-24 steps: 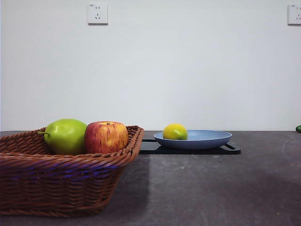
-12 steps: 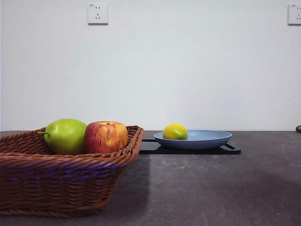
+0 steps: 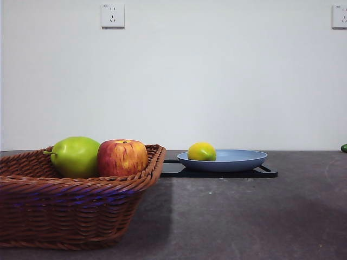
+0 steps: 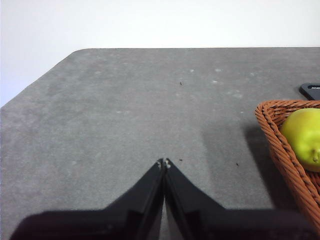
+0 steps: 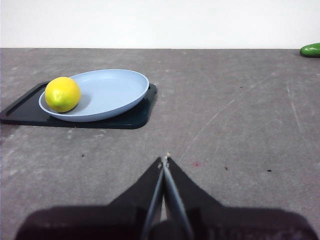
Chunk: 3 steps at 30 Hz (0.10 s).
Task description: Take the lemon from the basket,put the lemon in the plate,hand out the plate
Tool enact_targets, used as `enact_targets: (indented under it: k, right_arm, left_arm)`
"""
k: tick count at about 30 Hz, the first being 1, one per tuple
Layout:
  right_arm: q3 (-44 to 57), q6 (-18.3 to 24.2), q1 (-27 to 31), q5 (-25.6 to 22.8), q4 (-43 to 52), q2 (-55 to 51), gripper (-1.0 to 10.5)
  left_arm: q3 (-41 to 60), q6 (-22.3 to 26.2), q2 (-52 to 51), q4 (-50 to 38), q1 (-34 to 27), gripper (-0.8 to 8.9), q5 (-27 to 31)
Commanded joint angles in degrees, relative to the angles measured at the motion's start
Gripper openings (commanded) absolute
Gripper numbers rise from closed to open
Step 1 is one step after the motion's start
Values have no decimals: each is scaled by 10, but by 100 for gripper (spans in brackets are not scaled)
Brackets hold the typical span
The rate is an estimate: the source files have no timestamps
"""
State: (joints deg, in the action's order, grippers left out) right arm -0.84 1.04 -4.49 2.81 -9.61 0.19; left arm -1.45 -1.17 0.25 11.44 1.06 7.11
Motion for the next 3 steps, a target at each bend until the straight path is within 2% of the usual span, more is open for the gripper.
enact_targets:
  k: [1, 3]
  right_arm:
    - [3, -5, 0, -2, -5, -1, 11]
    - [3, -5, 0, -2, -5, -2, 11]
  left_arm:
    - [5, -5, -2, -3, -2, 9, 1]
    - [5, -5, -2, -3, -2, 9, 1]
